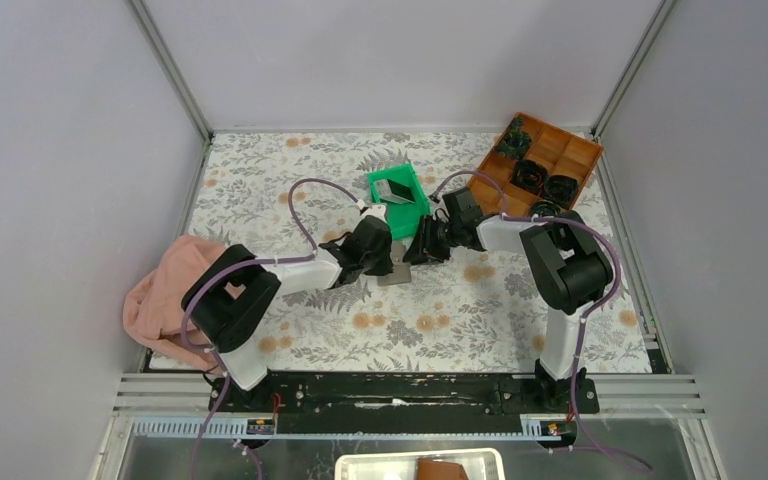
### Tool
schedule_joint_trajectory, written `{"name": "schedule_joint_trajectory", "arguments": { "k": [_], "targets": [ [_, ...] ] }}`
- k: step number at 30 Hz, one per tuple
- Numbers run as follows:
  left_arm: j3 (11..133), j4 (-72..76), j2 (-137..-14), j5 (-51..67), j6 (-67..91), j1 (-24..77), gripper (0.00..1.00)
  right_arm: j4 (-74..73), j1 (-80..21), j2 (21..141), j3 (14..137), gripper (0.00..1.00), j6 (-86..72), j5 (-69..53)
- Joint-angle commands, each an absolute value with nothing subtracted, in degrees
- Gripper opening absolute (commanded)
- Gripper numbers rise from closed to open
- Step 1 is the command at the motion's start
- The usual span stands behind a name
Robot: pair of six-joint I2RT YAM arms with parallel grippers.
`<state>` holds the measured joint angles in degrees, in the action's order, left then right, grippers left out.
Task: Put the credit cards into the card holder
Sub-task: Close the card holder at the center of the board.
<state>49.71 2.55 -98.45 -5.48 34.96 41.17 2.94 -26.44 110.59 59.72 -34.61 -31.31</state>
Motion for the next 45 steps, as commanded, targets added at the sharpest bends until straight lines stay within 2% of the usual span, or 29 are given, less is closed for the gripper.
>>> {"name": "schedule_joint_trajectory", "arguments": {
  "k": [1, 15, 19, 26, 34, 45],
  "targets": [
    [49.33, -1.32, -101.12, -6.98, 33.75, 41.4, 0.0, 4.79, -26.14, 112.18, 60.66, 0.39, -34.99, -35.25],
    [47.14, -0.77, -100.64, -7.15, 33.63, 41.4, 0.0, 12.21, -26.0, 114.29, 60.12, 0.41, -38.17, -42.01],
    [47.22, -0.65, -100.93, -6.91, 33.19, 41.4, 0.0, 14.54, -26.0, 114.99, 59.74, 0.48, -39.33, -43.39],
    [46.98, -0.5, -101.33, -6.77, 32.66, 41.42, 0.0, 15.21, -26.01, 116.22, 59.56, 0.52, -39.62, -43.47],
    [47.58, -0.94, -102.24, -6.78, 32.08, 41.4, 0.0, 9.4, -26.06, 117.99, 61.89, 0.54, -35.09, -42.67],
    [48.93, -1.45, -103.84, -6.73, 31.76, 41.4, 0.0, -9.69, -29.62, 121.35, 72.15, 0.51, -22.56, -35.66]
  ]
}}
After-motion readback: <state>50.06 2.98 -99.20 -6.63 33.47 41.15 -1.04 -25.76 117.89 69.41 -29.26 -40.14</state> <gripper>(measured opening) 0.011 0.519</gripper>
